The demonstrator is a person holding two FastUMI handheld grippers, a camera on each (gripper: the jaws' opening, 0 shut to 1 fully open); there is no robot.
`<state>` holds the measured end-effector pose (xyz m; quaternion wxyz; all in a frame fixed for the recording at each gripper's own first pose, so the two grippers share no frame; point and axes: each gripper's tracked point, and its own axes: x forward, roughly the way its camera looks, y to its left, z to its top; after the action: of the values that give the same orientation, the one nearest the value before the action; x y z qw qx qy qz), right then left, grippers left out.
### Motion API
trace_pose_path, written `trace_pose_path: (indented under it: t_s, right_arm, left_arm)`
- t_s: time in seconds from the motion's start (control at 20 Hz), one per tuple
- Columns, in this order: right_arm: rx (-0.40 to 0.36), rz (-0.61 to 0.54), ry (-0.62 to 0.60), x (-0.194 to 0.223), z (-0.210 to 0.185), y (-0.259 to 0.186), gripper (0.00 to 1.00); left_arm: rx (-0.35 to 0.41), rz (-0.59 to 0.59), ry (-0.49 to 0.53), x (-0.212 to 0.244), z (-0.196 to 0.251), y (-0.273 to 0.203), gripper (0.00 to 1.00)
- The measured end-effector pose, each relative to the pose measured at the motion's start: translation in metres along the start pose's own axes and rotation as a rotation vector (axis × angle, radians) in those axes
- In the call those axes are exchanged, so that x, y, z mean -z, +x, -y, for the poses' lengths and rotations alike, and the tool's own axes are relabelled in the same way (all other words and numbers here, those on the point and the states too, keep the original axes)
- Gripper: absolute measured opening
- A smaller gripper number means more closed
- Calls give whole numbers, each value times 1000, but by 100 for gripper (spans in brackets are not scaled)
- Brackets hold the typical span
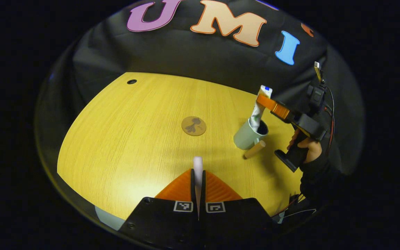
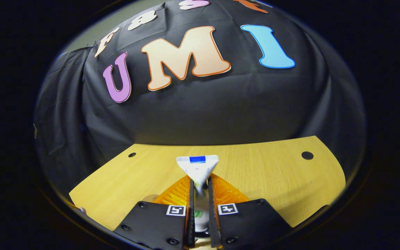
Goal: Put the toothbrush and toothpaste on the desktop into the cup, then pick up the cup and place it on the coaster on the desktop.
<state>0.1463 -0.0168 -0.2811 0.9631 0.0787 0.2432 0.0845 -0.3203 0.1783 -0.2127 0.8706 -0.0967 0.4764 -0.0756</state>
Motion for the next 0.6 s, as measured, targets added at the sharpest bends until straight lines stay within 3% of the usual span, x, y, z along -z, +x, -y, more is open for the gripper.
trace_pose_path:
  t_s: [0.05,0.2,0.25,0.6]
  right_arm:
    - [-3,-6,12,3,1,-6,31]
    - [7,15,40,3,8,-33,87]
    - [13,20,45,1,12,-44,100]
    - [64,0,71,16,49,-118,99]
  left_arm:
    - [13,13,8,-8,6,6,0]
    - [51,54,20,-36,18,21,0]
    - [66,67,20,-46,25,25,0]
    - [183,189,58,-110,70,49,0]
